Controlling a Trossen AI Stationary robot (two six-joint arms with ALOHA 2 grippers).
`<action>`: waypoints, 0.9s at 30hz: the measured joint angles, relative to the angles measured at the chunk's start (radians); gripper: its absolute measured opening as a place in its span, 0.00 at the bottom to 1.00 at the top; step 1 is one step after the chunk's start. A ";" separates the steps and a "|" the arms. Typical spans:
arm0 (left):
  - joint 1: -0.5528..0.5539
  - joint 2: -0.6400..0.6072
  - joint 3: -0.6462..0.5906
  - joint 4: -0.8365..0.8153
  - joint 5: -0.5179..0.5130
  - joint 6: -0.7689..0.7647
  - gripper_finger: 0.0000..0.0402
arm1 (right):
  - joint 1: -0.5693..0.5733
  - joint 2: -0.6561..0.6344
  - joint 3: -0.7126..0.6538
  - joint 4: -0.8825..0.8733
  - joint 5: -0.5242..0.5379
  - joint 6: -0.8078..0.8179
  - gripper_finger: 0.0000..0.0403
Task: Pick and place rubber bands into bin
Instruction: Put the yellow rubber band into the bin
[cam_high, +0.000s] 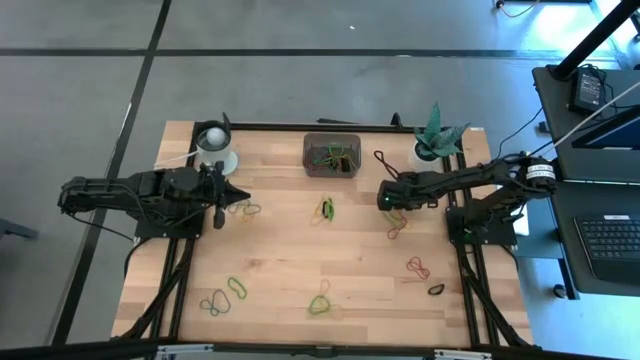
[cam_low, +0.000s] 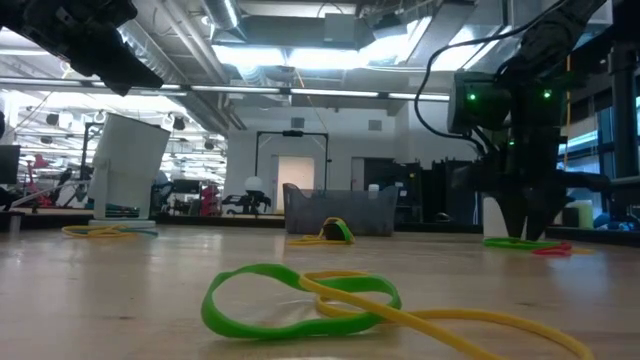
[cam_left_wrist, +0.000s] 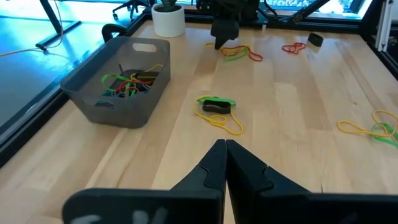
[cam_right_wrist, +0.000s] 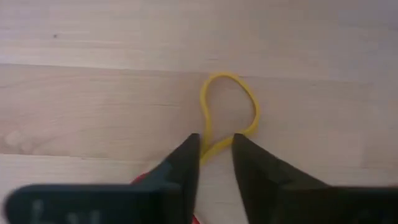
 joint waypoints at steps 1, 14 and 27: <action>0.000 0.000 0.000 0.000 0.000 0.000 0.01 | 0.000 0.000 0.000 -0.002 0.000 -0.001 0.21; 0.000 0.000 0.000 -0.003 0.002 0.000 0.01 | 0.001 -0.025 0.115 -0.074 -0.007 -0.116 0.01; 0.000 0.000 0.000 -0.007 0.004 0.000 0.01 | 0.058 -0.151 0.304 -0.232 0.072 -0.184 0.00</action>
